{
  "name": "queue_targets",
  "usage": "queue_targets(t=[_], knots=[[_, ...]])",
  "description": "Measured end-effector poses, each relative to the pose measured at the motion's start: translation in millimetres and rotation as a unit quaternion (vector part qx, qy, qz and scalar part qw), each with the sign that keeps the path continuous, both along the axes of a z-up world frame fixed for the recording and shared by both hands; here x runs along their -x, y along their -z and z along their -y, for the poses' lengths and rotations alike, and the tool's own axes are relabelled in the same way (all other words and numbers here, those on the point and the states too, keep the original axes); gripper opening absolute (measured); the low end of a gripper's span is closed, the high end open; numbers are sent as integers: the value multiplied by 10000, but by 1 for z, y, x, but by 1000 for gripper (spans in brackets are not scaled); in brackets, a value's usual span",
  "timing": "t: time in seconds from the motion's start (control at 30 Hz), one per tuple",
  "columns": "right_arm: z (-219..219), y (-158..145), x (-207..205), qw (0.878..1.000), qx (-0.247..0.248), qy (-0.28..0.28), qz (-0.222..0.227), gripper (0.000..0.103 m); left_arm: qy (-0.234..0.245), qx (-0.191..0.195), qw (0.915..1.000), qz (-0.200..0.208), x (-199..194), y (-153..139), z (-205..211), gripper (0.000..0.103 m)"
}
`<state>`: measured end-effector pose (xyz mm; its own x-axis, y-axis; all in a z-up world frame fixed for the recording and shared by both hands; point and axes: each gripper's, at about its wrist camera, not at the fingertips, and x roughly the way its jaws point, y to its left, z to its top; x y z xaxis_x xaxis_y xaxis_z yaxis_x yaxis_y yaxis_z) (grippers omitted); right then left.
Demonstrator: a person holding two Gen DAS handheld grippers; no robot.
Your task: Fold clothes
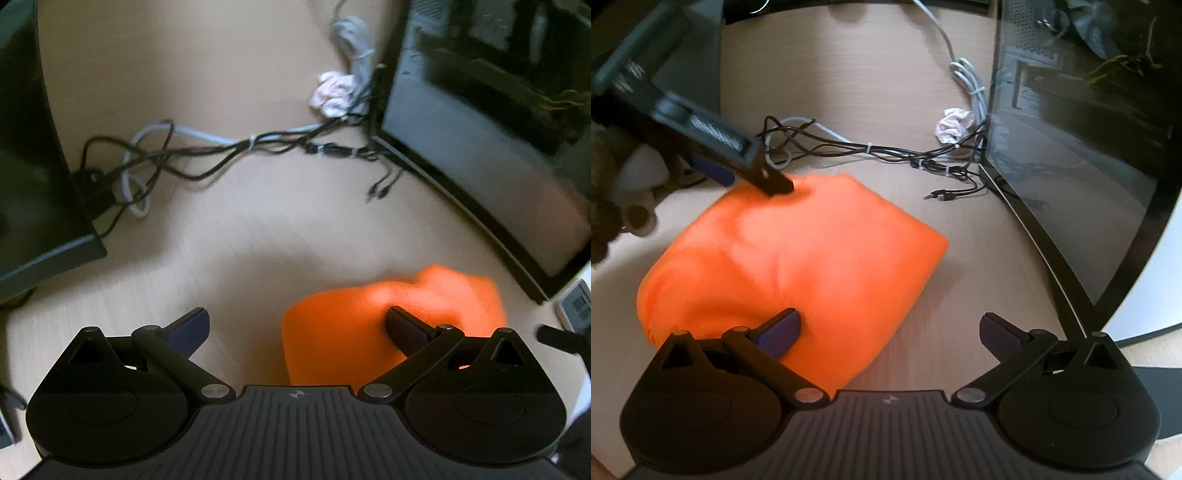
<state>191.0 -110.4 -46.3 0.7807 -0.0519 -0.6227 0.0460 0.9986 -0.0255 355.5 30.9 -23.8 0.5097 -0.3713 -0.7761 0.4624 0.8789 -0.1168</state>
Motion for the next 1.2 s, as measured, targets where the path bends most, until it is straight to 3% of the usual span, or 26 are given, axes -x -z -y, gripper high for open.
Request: queue_targets(t=[0.1, 0.2, 0.3, 0.4, 0.5, 0.57, 0.67, 0.8, 1.0, 1.2], knots=[[-4, 0, -2, 10000, 59, 32, 41, 102, -377, 189, 9986, -305, -13, 6, -18, 103], [-8, 0, -6, 9998, 194, 36, 50, 102, -558, 753, 9941, -543, -9, -8, -43, 103], [-7, 3, -6, 9998, 201, 50, 39, 102, -153, 1482, 9860, -744, 6, -20, -55, 103], [0, 0, -7, 10000, 17, 59, 57, 102, 429, 1137, 9872, -1032, 18, -7, -33, 103], [11, -15, -2, 9994, -277, 125, 179, 102, 476, 547, 9941, -805, 33, 4, -17, 103], [22, -30, 2, 9978, -445, 277, 396, 102, 410, 528, 9950, -738, 38, 3, -14, 103], [27, -34, -9, 9974, -190, 562, 403, 102, 322, 412, 9968, -603, 45, -1, -10, 103], [2, -13, -36, 9997, 112, 221, 7, 102, 32, 386, 9980, -504, 63, -4, -18, 103], [-44, 14, -73, 9972, 373, -507, -411, 102, -1065, 372, 9927, -420, 92, -5, -86, 103], [-124, 15, -133, 9869, 476, -1519, -258, 102, -2328, 219, 9717, -342, 87, -10, -175, 103]])
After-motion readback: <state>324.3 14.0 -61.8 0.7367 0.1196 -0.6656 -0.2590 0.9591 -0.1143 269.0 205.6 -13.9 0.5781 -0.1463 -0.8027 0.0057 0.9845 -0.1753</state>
